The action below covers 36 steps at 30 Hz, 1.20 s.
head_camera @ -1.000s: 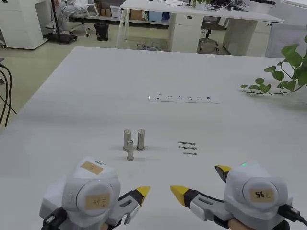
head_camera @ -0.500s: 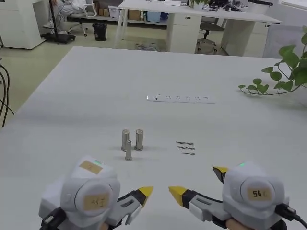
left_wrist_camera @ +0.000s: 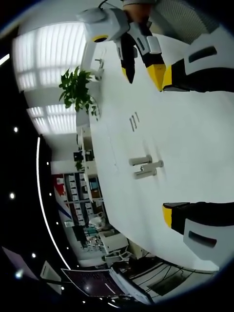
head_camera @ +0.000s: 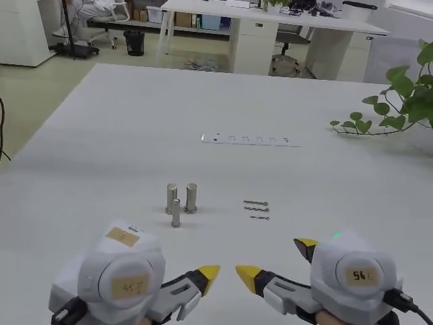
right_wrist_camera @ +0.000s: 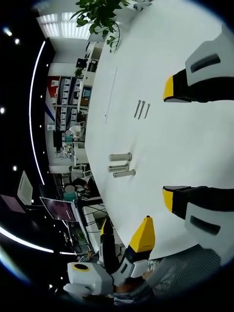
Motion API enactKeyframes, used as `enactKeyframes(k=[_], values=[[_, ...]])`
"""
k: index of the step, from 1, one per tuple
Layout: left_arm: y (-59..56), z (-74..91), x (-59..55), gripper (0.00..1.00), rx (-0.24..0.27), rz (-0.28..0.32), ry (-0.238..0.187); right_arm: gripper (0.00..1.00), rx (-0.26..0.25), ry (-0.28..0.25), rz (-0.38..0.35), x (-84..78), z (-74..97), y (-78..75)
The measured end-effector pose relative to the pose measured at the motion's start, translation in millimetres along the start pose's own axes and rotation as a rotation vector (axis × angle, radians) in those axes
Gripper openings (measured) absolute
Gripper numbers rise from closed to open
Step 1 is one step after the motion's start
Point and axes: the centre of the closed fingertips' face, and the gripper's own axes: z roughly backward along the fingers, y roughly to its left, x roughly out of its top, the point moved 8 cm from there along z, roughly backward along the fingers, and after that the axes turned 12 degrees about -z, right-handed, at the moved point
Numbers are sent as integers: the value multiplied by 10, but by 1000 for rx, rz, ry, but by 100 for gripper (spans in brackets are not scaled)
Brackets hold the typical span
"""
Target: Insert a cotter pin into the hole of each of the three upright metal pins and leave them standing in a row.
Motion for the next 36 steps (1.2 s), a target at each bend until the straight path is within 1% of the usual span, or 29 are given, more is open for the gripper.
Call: enactKeyframes(k=[1, 4, 6, 8, 9, 10, 12, 14, 16, 19, 20, 23, 26, 27, 28, 31, 36], values=[[-7, 1, 9, 95, -4, 1, -5, 65, 6, -4, 1, 9, 6, 6], [-27, 7, 38, 95, -10, -13, -22, 60, 51, -20, 19, 61, 37, 53], [-38, 3, 46, 97, -20, -4, -30, 57, 71, -15, 20, 106, 29, 66], [-48, 1, 48, 98, -31, 6, -32, 55, 118, -4, 17, 158, -1, 102], [-51, 5, 51, 99, -36, 8, -30, 55, 132, 5, 33, 207, -26, 110], [-50, 7, 61, 99, -39, 11, -37, 54, 150, 7, 57, 248, -51, 120], [-40, 17, 87, 99, -37, 20, -55, 52, 183, -5, 74, 354, -126, 137], [-37, 17, 85, 99, -33, 7, -49, 48, 233, -7, 64, 429, -223, 161], [-28, 19, 92, 99, -34, 26, -56, 43, 244, 3, 72, 479, -332, 176], [-11, 24, 84, 99, -26, 20, -45, 40, 285, 5, 88, 520, -510, 232], [-3, 24, 81, 98, -22, 18, -43, 39, 309, 14, 86, 526, -595, 261], [30, 32, 72, 97, -12, 28, -39, 36, 334, 26, 94, 535, -791, 304], [48, 33, 65, 97, -7, 39, -37, 34, 353, 41, 80, 533, -974, 340], [49, 33, 64, 96, -6, 40, -36, 33, 356, 41, 80, 531, -995, 348], [56, 34, 57, 96, -4, 39, -32, 32, 368, 47, 85, 520, -1083, 377], [64, 31, 44, 96, -1, 44, -26, 29, 391, 60, 101, 483, -1214, 426], [63, 21, 22, 94, -4, 53, -12, 27, 408, 86, 88, 416, -1417, 495]])
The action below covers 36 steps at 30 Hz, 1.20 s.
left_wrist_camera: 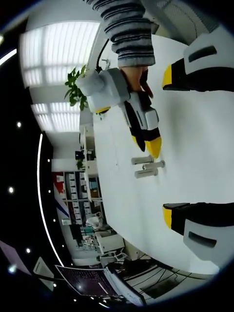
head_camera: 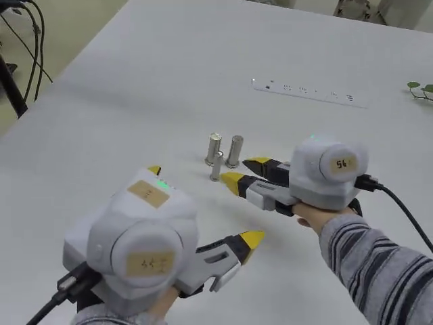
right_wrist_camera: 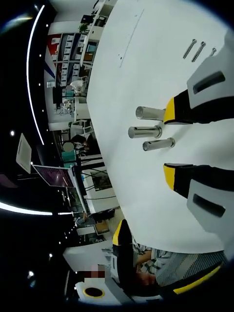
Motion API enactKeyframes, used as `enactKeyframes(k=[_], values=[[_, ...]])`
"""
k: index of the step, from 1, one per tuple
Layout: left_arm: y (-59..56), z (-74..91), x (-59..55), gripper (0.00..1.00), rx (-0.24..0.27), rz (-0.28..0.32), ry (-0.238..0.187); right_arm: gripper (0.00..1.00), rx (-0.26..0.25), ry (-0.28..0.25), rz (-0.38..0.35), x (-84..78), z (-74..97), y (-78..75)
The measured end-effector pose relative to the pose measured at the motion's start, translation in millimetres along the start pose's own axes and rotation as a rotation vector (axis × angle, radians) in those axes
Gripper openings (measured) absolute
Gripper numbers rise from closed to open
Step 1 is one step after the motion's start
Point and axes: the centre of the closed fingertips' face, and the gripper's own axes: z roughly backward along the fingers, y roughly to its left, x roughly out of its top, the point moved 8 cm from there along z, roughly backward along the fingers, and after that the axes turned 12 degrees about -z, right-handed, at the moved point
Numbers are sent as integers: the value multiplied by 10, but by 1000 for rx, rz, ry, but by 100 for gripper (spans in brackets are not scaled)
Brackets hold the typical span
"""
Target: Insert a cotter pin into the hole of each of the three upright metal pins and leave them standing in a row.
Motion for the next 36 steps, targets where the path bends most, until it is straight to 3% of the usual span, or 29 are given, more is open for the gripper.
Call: enactKeyframes(k=[8, 16, 27, 36], values=[[-17, -4, -6, 93, -15, 23, -5, 21, 1, -20, -52, -26, -218, -38], [-19, -5, -17, 92, -27, 43, -2, 15, 4, -8, -34, -42, -385, -15], [-14, -2, -15, 91, -35, 68, -7, 8, -34, -9, -18, -76, -462, 0], [-23, 1, -17, 90, -40, 67, -7, 5, -64, 8, 40, -66, -441, 38]])
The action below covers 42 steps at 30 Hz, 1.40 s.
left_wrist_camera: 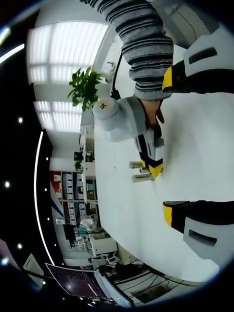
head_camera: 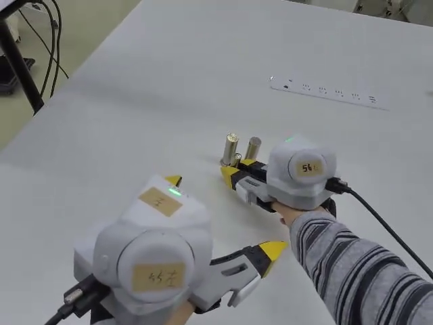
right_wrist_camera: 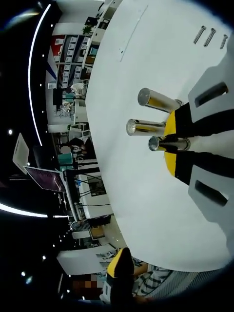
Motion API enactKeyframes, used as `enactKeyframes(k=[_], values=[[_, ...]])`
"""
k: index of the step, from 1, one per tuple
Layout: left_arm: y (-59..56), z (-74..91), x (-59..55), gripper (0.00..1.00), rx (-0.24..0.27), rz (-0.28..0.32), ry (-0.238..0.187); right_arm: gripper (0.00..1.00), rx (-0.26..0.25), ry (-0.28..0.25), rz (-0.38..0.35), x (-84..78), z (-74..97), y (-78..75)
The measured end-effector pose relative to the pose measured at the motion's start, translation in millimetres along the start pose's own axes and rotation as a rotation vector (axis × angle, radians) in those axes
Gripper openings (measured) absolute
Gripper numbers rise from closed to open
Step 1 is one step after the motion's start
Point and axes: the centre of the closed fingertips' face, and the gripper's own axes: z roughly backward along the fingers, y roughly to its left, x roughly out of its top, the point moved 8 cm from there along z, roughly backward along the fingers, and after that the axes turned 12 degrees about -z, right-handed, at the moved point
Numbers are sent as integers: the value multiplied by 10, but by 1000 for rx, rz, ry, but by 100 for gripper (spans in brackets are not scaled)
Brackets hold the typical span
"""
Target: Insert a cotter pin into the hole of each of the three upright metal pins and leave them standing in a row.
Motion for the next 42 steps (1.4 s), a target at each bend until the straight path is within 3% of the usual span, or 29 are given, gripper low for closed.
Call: enactKeyframes(k=[12, 26, 37, 42], values=[[-8, -8, 2, 89, -4, -11, 0, 4, -66, -10, 62, 20, 264, -48], [-45, -13, 22, 89, -19, -31, -6, 4, -141, 10, 26, -145, 612, -219], [-51, -19, 23, 88, -21, -40, -3, 4, -158, 33, 0, -245, 674, -254], [-52, -21, 21, 88, -21, -42, 1, 5, -162, 16, -1, -264, 694, -239]])
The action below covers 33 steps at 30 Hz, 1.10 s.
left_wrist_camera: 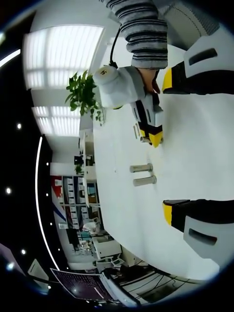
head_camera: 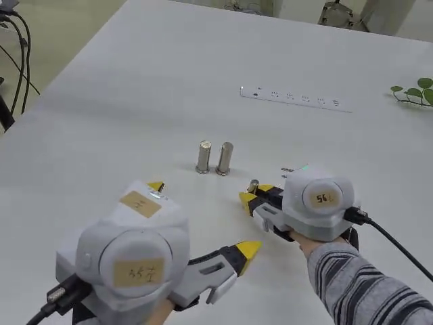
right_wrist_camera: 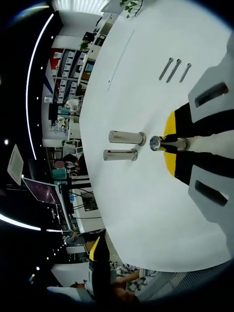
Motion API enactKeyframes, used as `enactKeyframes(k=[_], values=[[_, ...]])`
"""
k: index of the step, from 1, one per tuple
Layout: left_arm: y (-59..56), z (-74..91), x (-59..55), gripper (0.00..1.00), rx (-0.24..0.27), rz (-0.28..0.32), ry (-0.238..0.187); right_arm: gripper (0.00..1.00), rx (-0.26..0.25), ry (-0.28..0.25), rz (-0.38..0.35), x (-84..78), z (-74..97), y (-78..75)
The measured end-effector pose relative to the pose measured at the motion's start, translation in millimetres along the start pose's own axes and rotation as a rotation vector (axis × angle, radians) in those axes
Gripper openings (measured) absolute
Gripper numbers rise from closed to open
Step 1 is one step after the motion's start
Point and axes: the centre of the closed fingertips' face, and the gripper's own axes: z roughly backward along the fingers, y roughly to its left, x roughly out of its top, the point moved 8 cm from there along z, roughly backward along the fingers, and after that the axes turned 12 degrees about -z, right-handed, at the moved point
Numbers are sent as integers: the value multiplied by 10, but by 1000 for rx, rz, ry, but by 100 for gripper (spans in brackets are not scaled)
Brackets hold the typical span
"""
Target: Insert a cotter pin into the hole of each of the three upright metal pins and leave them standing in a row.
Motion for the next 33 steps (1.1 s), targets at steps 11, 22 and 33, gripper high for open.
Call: enactKeyframes(k=[11, 22, 33], values=[[0, -5, -2, 87, 2, -8, 5, 8, -2, 14, 0, -90, 22, -12], [-9, -4, 7, 87, -1, -14, 0, 17, 23, 57, 39, -71, 231, -131], [-17, 0, 5, 87, -3, -25, 4, 20, -28, 149, 99, 63, 360, -595]])
